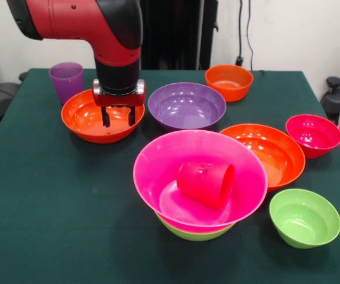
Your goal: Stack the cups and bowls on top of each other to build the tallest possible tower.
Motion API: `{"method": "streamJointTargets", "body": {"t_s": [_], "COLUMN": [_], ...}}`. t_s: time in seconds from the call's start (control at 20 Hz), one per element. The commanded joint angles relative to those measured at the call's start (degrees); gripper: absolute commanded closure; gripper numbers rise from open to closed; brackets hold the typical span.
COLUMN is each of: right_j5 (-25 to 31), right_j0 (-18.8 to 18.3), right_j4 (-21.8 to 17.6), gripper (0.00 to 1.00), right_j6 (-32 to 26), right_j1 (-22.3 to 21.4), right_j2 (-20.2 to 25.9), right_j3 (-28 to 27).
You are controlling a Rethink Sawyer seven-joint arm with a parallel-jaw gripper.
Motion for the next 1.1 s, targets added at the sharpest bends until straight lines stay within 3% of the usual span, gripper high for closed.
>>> {"method": "streamJointTargets", "body": {"t_s": [0.05, 0.3, 1.1], "right_j5": [4.5, 9.3, 12.6], "right_j0": [2.6, 3.8, 4.6], "right_j4": [2.6, 5.0, 7.1], "gripper": [0.0, 0.0, 0.0], "right_j6": [-2.9, -3.4, -4.1], "right_j1": [-0.5, -1.5, -2.5], "right_j2": [5.3, 4.9, 4.8], "right_j3": [-4.2, -5.8, -6.6]}}
